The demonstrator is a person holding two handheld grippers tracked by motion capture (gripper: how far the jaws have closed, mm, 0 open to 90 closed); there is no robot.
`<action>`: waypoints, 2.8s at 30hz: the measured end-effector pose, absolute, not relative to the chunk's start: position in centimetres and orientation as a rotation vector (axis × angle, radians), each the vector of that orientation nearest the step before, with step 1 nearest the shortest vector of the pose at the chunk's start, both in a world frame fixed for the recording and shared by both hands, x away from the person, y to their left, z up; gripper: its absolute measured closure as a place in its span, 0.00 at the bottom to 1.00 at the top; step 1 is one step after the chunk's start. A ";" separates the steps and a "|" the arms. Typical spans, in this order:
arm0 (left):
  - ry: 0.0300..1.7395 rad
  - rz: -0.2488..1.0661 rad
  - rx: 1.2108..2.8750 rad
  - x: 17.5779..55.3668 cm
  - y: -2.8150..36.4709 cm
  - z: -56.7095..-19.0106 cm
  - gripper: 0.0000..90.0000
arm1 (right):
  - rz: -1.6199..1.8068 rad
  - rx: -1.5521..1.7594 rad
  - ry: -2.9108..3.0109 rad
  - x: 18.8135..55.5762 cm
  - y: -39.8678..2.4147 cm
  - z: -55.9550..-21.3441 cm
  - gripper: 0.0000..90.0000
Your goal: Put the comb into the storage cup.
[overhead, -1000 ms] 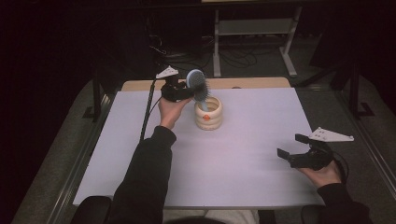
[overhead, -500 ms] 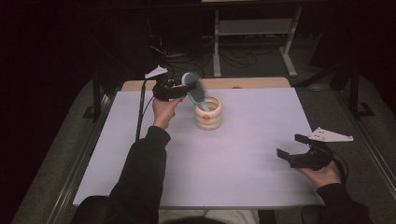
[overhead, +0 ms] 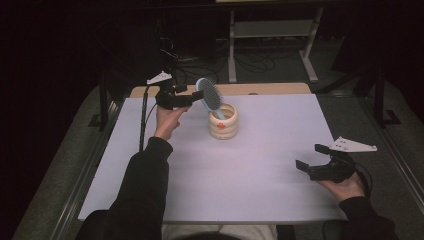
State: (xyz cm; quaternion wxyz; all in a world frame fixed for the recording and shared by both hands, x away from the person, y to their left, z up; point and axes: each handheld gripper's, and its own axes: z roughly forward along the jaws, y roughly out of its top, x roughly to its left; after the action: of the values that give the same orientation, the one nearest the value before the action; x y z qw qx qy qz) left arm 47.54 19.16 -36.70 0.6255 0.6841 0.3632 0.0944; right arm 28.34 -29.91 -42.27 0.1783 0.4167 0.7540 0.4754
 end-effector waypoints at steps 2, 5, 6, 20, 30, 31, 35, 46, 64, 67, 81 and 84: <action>0.827 0.223 1.572 47.4 19.6 -36.6 0.00 | 1.345 1.179 2.132 28.3 -29.9 -42.3 0.00; 0.819 0.240 1.576 47.1 20.1 -36.3 0.00 | 1.349 1.180 2.130 28.3 -29.9 -42.3 0.00; 0.809 0.248 1.582 47.0 20.4 -36.2 0.00 | 1.350 1.179 2.131 28.3 -29.9 -42.3 0.00; 0.760 0.301 1.567 44.9 23.4 -34.9 0.00 | 1.355 1.174 2.131 28.4 -29.8 -42.3 0.00; 0.768 0.329 1.579 43.3 25.5 -34.7 0.00 | 1.362 1.170 2.122 28.3 -29.8 -42.2 0.00; 0.770 0.330 1.582 43.2 25.8 -34.7 0.00 | 1.363 1.170 2.122 28.3 -29.8 -42.2 0.00; 0.781 0.338 1.579 42.7 27.0 -35.0 0.00 | 1.361 1.166 2.125 28.3 -29.7 -42.2 0.00; 0.761 0.361 1.614 41.3 28.7 -35.1 0.00 | 1.365 1.158 2.122 28.2 -29.6 -42.2 0.00; 0.723 0.350 1.640 38.8 30.4 -36.4 0.00 | 1.383 1.154 2.123 28.2 -29.6 -42.2 0.00; 0.720 0.350 1.641 38.5 30.6 -36.6 0.00 | 1.383 1.153 2.124 28.2 -29.6 -42.2 0.00; 0.758 0.361 1.630 37.0 32.8 -38.6 0.00 | 1.375 1.144 2.139 28.2 -29.5 -42.2 0.00; 0.767 0.364 1.629 36.6 33.4 -39.0 0.00 | 1.373 1.143 2.140 28.1 -29.4 -42.2 0.00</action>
State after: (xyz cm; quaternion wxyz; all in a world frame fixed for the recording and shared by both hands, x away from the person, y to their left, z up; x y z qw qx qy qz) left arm 36.64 33.42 -38.98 0.6070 0.7047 0.3319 0.1577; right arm 28.14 -29.45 -42.25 0.1763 0.4037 0.7556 0.4847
